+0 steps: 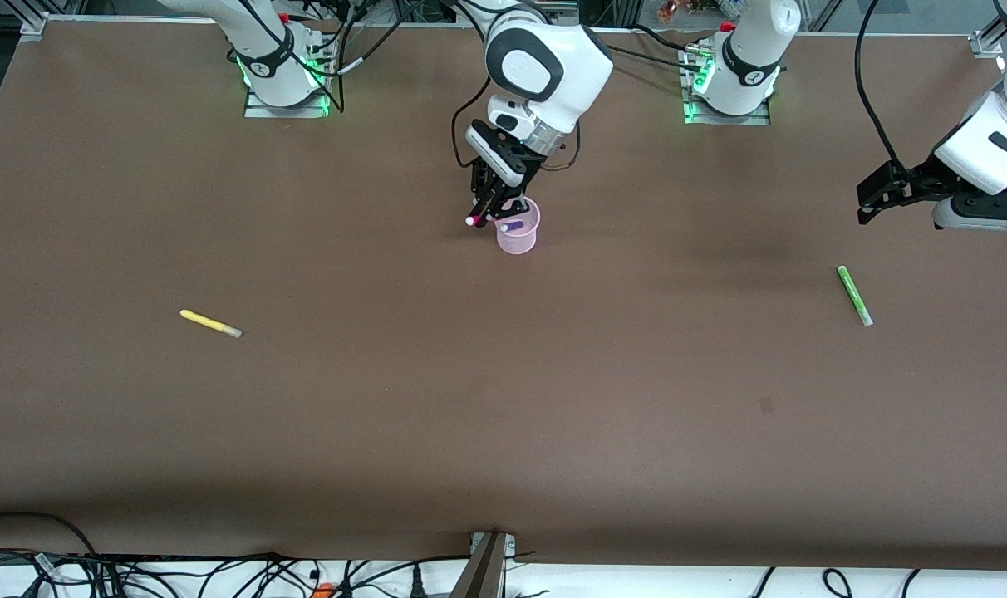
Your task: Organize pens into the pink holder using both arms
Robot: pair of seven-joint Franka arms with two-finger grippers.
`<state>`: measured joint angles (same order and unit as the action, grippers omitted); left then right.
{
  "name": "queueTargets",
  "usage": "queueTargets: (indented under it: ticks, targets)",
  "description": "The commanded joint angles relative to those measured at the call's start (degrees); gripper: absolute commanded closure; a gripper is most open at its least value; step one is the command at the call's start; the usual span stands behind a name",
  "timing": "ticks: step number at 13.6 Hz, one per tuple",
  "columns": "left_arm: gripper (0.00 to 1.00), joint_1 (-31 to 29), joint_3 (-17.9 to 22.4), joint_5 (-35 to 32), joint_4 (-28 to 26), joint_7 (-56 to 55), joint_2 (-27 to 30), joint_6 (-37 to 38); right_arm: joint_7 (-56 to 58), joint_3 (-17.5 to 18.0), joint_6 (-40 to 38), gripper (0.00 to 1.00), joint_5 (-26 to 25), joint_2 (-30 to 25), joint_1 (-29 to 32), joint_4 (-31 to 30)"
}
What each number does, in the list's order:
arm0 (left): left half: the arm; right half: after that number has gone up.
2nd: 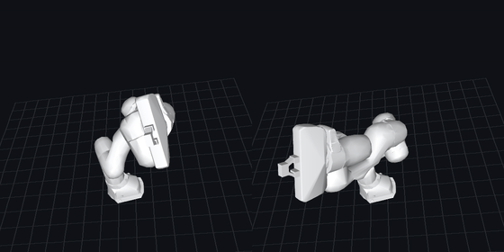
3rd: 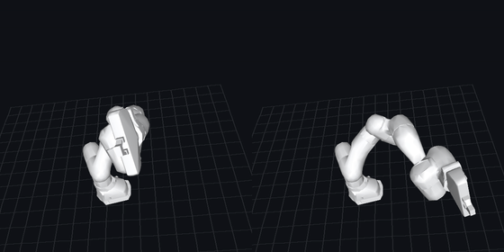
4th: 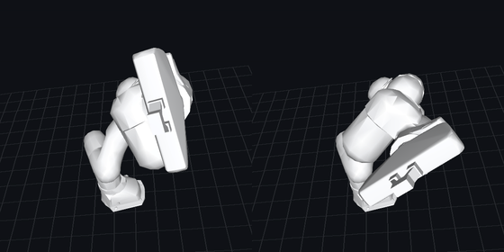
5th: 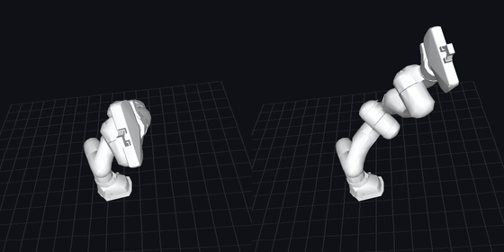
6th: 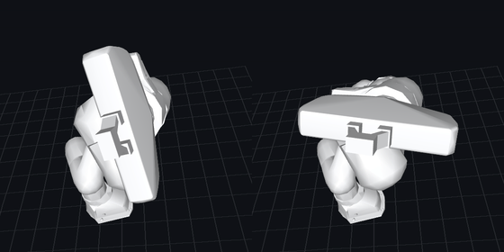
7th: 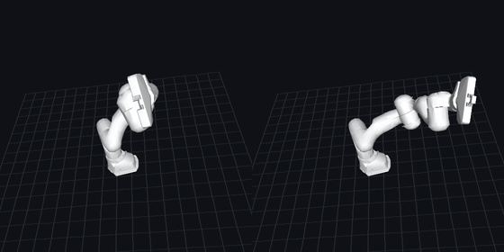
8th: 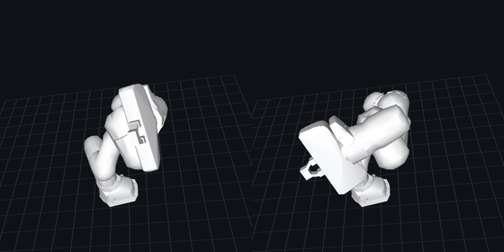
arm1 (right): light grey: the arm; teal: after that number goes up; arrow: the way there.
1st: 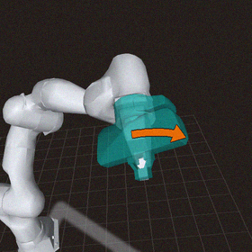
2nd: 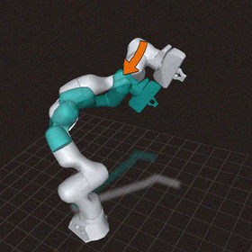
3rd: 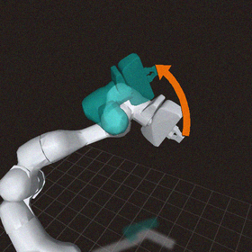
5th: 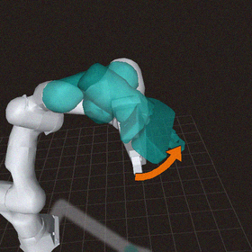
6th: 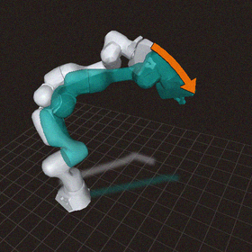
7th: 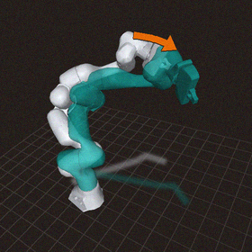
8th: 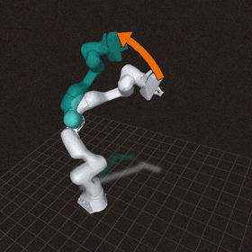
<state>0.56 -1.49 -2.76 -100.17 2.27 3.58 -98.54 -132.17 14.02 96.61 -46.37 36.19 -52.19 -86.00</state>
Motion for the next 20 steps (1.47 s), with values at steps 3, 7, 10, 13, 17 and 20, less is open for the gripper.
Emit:
queueTargets:
  ticks: [3, 7, 10, 13, 17, 20]
  targets:
    - [0.0, -0.12, 0.0, 0.65, 1.38, -0.16, -0.24, 2.13, -1.42, -0.74, -1.51, 0.87, -0.92, 0.98, -2.04, 1.19]
    - [0.0, 0.14, 0.0, 0.65, 1.91, 0.02, -0.51, 2.13, -1.34, -0.66, -1.51, 0.49, -0.92, 0.9, -2.12, 1.19]
    - [0.0, 0.23, 0.0, 0.65, 1.91, 0.19, -0.51, 2.04, -1.34, -0.74, -1.6, 0.08, -0.92, 0.55, -2.39, 1.19]
    - [0.0, 0.4, -0.09, 0.65, 2.35, 0.11, -0.86, 2.04, 1.46, -1.09, -1.78, 0.02, -0.22, -2.16, -1.25, 1.27]
    - [0.0, 0.4, -0.87, 0.65, 2.44, 0.11, -0.94, 2.04, 23.47, -1.1, -2.66, 0.03, 12.41, -11.99, 7.25, 1.27]
    - [0.0, 0.4, -1.14, 0.65, 3.32, -0.07, -1.29, 2.13, 45.78, -4.41, -3.53, 0.03, 24.27, -20.69, 14.91, 1.1]
